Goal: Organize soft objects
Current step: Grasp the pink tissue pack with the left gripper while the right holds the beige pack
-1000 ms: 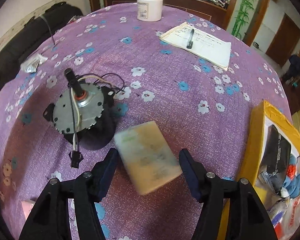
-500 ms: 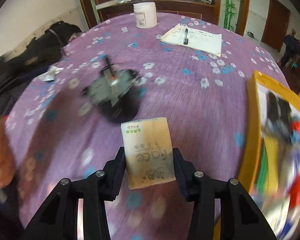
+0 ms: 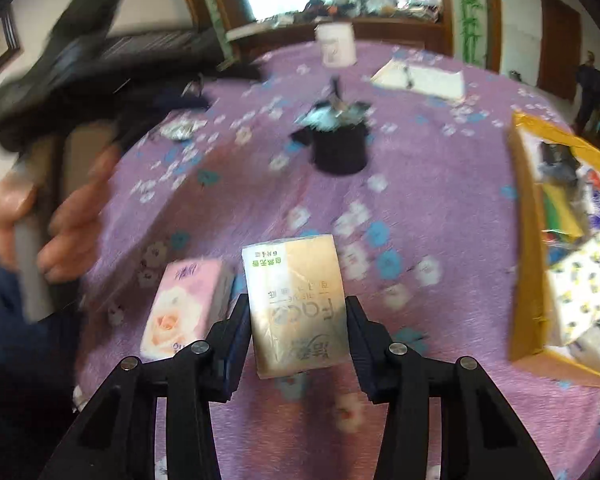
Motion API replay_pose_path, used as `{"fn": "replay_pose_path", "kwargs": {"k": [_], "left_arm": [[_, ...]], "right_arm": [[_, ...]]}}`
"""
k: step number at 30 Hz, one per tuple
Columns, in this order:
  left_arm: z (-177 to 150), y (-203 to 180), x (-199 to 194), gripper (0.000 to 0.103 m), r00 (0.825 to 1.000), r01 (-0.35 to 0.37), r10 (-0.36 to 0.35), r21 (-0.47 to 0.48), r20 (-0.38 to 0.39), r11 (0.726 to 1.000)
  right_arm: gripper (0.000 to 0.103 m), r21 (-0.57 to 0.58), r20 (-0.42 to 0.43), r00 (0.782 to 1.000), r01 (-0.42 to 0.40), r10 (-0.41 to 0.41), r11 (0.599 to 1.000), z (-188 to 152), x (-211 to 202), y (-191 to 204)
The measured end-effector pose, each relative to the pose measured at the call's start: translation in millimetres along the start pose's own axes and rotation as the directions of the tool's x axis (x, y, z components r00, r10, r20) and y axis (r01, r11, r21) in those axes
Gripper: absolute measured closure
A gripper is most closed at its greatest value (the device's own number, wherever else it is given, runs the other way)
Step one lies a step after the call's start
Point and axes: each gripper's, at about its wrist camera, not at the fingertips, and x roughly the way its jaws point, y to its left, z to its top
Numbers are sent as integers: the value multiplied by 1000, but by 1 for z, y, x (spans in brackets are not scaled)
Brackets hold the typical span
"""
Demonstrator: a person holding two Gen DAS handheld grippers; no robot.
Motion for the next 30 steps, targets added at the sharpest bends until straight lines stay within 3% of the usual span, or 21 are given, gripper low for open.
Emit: {"fn": "replay_pose_path", "kwargs": {"k": [3, 6, 9, 15, 21, 25, 27, 28, 30], "left_arm": [[-23, 4, -32, 29, 999, 26, -25, 21, -34, 999], [-54, 3, -52, 22, 996, 40, -35, 53, -81, 998], [-88, -5, -62, 22, 990, 22, -10, 84, -143, 996], [-117, -25, -50, 22, 973, -1, 20, 81, -231, 997], [-121, -30, -26, 18, 953, 0, -12, -41, -303, 999], [-126, -29, -9, 18, 947, -46, 22, -68, -321, 997], [-129, -28, -2, 26, 944, -65, 47, -45, -325, 997], [-129, -29, -3, 40, 949, -76, 66, -22, -308, 997], [-128, -29, -3, 44, 954, -77, 72, -5, -292, 997]], "right_arm": [[54, 52, 31, 999, -13, 11, 999, -3, -8, -18], [54, 99, 63, 998, -35, 29, 994, -7, -10, -33], [54, 134, 87, 996, -48, 37, 990, -12, -10, -44], [54, 165, 111, 993, -64, 46, 984, -20, -9, -53], [54, 155, 134, 990, -72, 51, 985, -21, -10, -52], [54, 151, 144, 988, -75, 53, 986, -21, -12, -50], [54, 148, 148, 987, -80, 58, 986, -22, -13, -50], [54, 147, 151, 987, -81, 58, 986, -22, -14, -50], [54, 149, 151, 987, -84, 62, 985, -23, -14, -50]]}}
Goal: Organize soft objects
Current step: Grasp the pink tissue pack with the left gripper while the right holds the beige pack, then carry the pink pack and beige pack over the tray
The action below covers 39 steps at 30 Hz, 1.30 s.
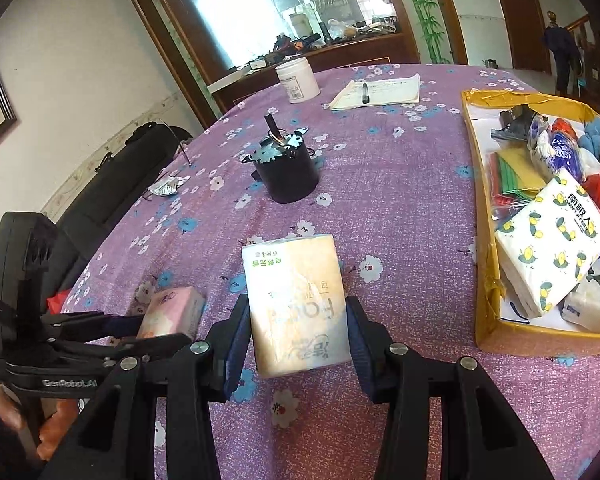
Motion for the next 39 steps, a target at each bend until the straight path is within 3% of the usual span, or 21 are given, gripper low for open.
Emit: {"fn": "replay_pose_path", "kwargs": {"k": [7, 15, 20, 30, 39], "left_arm": [[6, 0, -9, 50, 997, 4, -7, 38, 81, 999], [30, -19, -26, 50, 973, -31, 7, 99, 232, 995], [37, -44, -33, 50, 958, -5, -41, 161, 283, 987], [51, -103, -32, 50, 948, 44, -133, 293, 290, 955], [72, -159, -19, 50, 952, 73, -178, 377, 250, 923]], "right_arm": [[54, 4, 13, 1000, 5, -6, 1000, 0, -2, -1], [54, 32, 56, 997, 44, -46, 999, 5, -17, -6], [54, 55, 124, 989, 79, -85, 995, 9, -44, -15], [54, 182, 214, 961, 138, -177, 973, 13, -92, -65], [54, 272, 237, 933, 202, -269, 941, 31, -126, -110]]}}
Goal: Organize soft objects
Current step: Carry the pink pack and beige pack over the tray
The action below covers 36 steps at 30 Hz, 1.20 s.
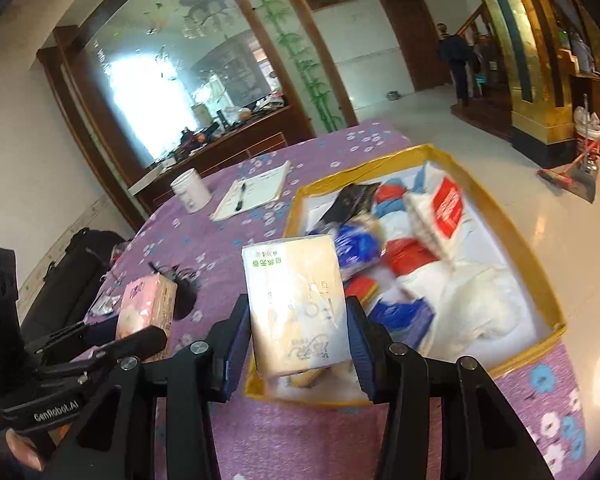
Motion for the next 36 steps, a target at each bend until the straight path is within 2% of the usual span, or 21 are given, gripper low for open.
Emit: {"fn": "replay_pose_path", "kwargs": {"k": [10, 16, 21, 27, 36], "left_arm": [[45, -46, 49, 49, 996, 79, -78, 41, -38, 996], [58, -70, 85, 49, 994, 94, -90, 64, -65, 994], [61, -81, 116, 49, 991, 106, -101, 55, -90, 993], [57, -85, 137, 49, 995, 81, -76, 70, -70, 994], [49, -85, 138, 49, 997, 75, -71, 96, -39, 993]], "right_arm": [[54, 8, -1, 990, 144, -144, 990, 64, 16, -42], [54, 35, -76, 982, 178, -175, 983, 91, 51, -69], [54, 67, -133, 979, 166, -156, 984, 103, 82, -85], [54, 114, -169, 974, 171, -151, 979, 111, 116, -93], [53, -9, -184, 962, 204, -202, 979, 106, 138, -79]]}}
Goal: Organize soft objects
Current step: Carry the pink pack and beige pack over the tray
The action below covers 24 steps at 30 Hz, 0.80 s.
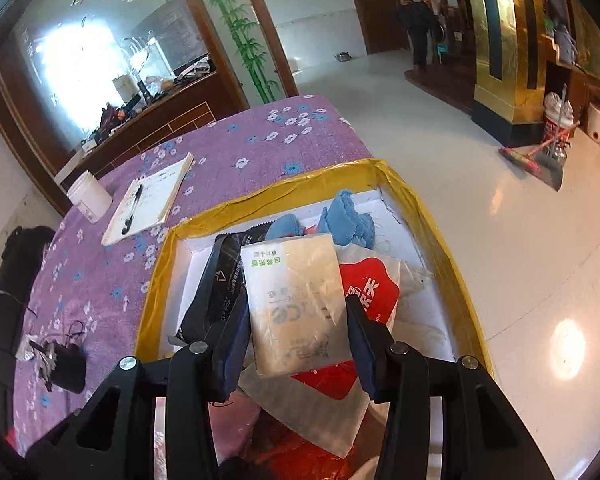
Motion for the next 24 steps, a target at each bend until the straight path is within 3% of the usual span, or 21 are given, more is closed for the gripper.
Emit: {"fn": "replay_pose_path", "kwargs": {"k": [24], "left_arm": [[-11, -16, -5, 49, 993, -109, 105, 78, 61, 991]], "right_arm": [[52, -52, -10, 1000, 0, -1, 999, -8, 5, 10]]}}
